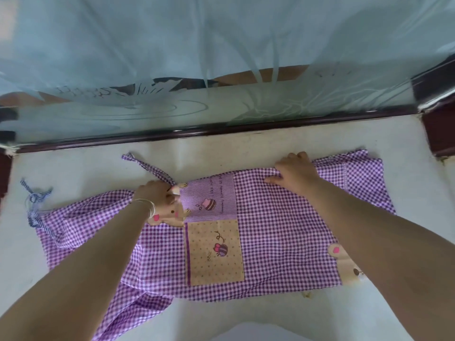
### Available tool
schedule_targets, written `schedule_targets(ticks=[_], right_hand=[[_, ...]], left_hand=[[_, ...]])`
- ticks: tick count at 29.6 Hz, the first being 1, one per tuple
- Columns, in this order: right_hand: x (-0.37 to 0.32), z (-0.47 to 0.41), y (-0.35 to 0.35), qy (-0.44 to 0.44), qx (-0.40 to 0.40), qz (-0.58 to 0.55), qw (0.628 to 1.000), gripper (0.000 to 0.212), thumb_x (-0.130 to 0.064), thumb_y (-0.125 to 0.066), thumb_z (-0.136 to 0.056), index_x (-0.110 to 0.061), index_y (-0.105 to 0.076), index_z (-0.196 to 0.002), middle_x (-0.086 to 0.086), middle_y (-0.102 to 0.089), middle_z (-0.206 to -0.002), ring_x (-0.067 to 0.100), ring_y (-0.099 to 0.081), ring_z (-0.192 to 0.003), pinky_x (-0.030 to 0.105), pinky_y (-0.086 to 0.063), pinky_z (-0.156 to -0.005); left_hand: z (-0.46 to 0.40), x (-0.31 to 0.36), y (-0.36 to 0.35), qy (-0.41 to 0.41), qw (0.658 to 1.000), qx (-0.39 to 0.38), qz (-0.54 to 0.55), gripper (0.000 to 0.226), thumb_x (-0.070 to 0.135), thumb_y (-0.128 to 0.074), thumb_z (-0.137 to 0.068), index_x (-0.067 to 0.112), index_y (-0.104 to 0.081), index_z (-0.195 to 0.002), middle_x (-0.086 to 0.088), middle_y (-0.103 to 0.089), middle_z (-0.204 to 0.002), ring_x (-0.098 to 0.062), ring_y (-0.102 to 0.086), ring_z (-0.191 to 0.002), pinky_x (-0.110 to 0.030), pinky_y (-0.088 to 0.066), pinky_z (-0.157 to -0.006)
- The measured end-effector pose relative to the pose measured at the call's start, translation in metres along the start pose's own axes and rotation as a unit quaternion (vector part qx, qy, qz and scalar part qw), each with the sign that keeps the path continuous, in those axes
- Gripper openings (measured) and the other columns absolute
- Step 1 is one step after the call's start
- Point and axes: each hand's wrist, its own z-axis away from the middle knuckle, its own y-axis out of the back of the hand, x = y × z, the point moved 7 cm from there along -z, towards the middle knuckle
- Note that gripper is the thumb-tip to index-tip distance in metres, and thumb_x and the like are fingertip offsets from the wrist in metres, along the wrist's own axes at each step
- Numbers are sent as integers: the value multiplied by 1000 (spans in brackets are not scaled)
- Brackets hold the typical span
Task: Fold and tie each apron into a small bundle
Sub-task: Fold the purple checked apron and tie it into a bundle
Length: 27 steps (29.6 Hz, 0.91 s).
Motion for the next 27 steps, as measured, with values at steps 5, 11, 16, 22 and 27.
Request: schedule_targets(ticks=[5,11,16,22,27], right_hand=[[38,25,5,-81,-22,-89,992,74,-71,-14,-87,-14,-48,-56,-1,-44,-53,16,-49,-52,24,-37,-52],[66,42,3,-92,-116,-55,987,62,-75,-40,-84,-16,-57,-82,-2,-57,-71,16,-56,-66,29,-47,-63],[96,75,-29,-163,-276,-11,947,41,-41,-65,-88,-9,-62,-114,8,-66,-112,27,-62,-98,38,-50,-91],[201,118,25,-430,-82,60,897,49,-22,-51,-91,-8,-42,-136,14,-38,-142,33,-34,-133,55,-14,-115],[52,90,-2,-102,123,-91,983,52,-43,-46,-95,-18,-38,-140,10,-35,-148,31,-30,-138,50,-26,-114]], left_hand=[[-14,37,8,-58,985,-60,150,11,27,-54,-92,20,-46,-92,0,-58,-91,-21,-55,-82,-31,-42,-76],[10,69,33,-33,983,181,19,39,34,-51,-89,20,-45,-124,-11,-56,-127,-33,-51,-117,-50,-38,-101],[23,207,-23,-242,968,5,-61,81,76,-27,-84,45,15,-146,8,25,-156,-35,20,-143,-71,-3,-108],[13,204,-25,-112,993,-16,29,85,73,-17,-88,30,38,-136,11,40,-146,-24,31,-140,-65,7,-111],[7,212,-25,-74,995,23,68,87,74,-17,-86,28,28,-145,11,38,-145,-23,27,-142,-65,9,-110]])
